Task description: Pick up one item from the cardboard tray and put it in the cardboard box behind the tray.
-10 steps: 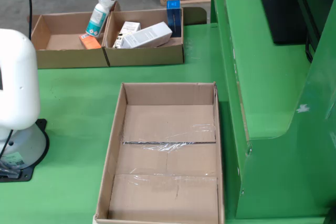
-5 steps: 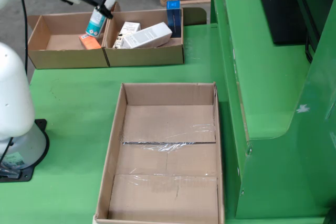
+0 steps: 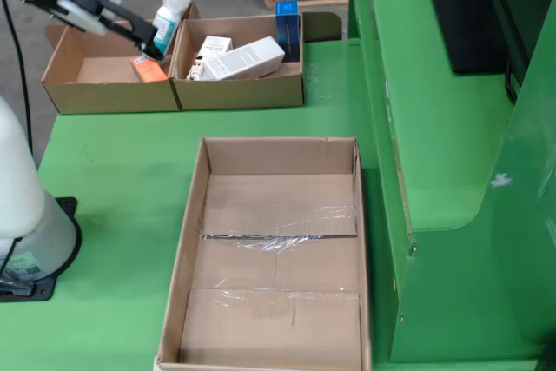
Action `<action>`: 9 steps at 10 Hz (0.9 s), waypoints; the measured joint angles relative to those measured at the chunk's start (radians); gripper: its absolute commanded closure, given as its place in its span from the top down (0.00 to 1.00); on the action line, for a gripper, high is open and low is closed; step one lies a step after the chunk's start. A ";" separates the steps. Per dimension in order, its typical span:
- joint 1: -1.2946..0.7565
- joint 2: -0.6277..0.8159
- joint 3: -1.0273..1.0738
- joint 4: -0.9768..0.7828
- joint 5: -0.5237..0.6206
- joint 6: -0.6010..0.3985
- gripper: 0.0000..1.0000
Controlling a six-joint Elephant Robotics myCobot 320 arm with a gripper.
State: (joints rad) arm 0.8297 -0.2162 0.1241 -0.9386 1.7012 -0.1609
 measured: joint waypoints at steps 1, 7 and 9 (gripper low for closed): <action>-0.055 0.009 0.000 -0.049 0.024 -0.055 1.00; -0.345 -0.247 0.232 -0.324 0.130 -0.255 1.00; -0.440 -0.325 0.232 -0.333 0.130 -0.308 1.00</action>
State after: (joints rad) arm 0.3896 -0.5414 0.3559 -1.2716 1.8315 -0.4693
